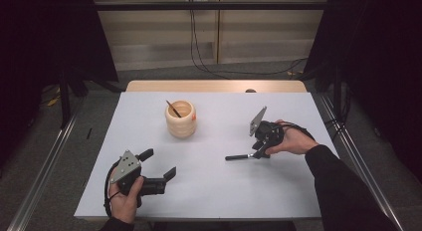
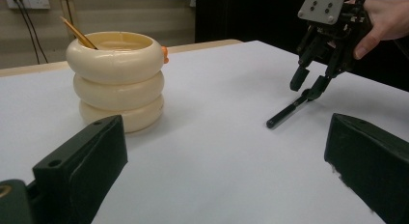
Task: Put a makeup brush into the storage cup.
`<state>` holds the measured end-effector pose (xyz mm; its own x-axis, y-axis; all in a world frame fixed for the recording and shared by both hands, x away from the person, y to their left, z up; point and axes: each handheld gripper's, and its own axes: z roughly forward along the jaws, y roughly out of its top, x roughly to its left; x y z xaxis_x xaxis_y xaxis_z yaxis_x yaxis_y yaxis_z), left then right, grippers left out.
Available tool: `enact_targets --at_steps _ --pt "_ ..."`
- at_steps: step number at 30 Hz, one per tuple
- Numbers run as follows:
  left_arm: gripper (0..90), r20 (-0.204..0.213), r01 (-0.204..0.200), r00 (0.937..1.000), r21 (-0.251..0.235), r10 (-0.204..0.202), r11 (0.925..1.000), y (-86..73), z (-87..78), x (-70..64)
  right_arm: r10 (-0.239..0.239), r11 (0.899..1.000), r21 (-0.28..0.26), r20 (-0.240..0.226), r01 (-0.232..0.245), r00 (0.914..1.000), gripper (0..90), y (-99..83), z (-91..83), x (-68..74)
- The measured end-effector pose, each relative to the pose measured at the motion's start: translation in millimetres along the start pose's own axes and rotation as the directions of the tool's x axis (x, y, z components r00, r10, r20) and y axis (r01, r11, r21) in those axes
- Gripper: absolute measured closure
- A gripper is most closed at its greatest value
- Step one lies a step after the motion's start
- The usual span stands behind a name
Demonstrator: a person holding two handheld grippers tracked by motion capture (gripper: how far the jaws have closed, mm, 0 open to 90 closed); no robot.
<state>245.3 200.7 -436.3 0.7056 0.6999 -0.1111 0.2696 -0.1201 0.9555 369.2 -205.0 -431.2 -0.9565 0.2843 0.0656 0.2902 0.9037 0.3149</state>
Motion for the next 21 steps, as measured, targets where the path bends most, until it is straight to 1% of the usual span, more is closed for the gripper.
enact_targets --at_steps 1,2,3,4,6,8,9,11,14,16,17,18,20,21 --pt "1.3 0.001 -0.002 1.0000 -0.003 0.002 1.0000 0.1 -0.1 0.2 -0.022 1.000 0.006 -0.004 0.022 0.9998 62.9 0.6 0.7 -1.2" --pt "1.5 0.005 -0.006 1.0000 -0.001 0.006 1.0000 0.2 -0.5 0.5 -0.017 1.000 0.010 -0.008 0.017 0.9998 64.1 1.0 1.3 -1.0" --pt "1.6 0.003 -0.010 0.9999 0.000 0.010 0.9999 0.3 -0.7 0.3 -0.001 1.000 0.024 -0.006 0.001 1.0000 64.6 1.2 1.7 0.1" --pt "1.5 0.002 -0.008 1.0000 -0.004 0.008 1.0000 0.2 -0.5 0.0 -0.016 0.999 0.035 0.000 0.016 0.9999 64.8 1.6 3.2 -0.8" --pt "1.5 0.003 -0.007 1.0000 -0.002 0.007 1.0000 0.1 -0.5 0.2 -0.020 0.998 0.057 0.003 0.020 0.9998 64.5 1.2 5.5 -1.0" --pt "1.5 0.004 -0.004 1.0000 -0.001 0.004 1.0000 -0.2 -0.4 0.0 -0.049 0.997 0.065 0.001 0.049 0.9988 65.1 0.9 7.9 -2.0" --pt "1.5 0.004 -0.004 1.0000 -0.001 0.004 1.0000 -0.2 -0.3 0.1 -0.044 0.996 0.073 0.001 0.044 0.9990 65.5 1.1 8.4 -1.6" --pt "1.6 0.004 -0.004 1.0000 -0.002 0.004 1.0000 -0.1 -0.3 0.2 -0.059 0.994 0.093 0.000 0.058 0.9983 66.2 1.5 11.5 -1.1" --pt "1.6 0.003 -0.005 1.0000 -0.002 0.005 1.0000 0.0 -0.8 -0.4 -0.055 0.992 0.113 0.002 0.055 0.9985 66.3 2.1 15.2 -1.8" --pt "1.5 0.008 -0.015 0.9999 -0.002 0.015 0.9999 0.1 -0.6 -1.3 -0.042 0.991 0.125 0.001 0.041 0.9991 67.9 1.3 17.6 -2.6" --pt "1.5 0.015 -0.014 0.9998 -0.003 0.014 0.9999 0.0 -0.3 -1.5 -0.040 0.991 0.131 0.003 0.039 0.9992 68.4 1.2 18.5 -2.7" --pt "1.5 0.013 -0.014 0.9998 -0.003 0.014 0.9999 0.0 -0.3 -1.5 -0.031 0.991 0.129 0.006 0.030 0.9995 69.1 1.5 18.3 -2.8" --pt "1.5 0.005 -0.014 0.9999 -0.003 0.014 0.9999 0.1 -0.5 -1.1 -0.052 0.991 0.125 0.007 0.050 0.9986 69.6 1.9 19.1 -3.7" --pt "1.5 0.004 -0.017 0.9998 0.000 0.017 0.9998 0.1 -0.8 -0.9 -0.042 0.990 0.137 0.006 0.041 0.9991 69.8 2.1 18.8 -3.0"
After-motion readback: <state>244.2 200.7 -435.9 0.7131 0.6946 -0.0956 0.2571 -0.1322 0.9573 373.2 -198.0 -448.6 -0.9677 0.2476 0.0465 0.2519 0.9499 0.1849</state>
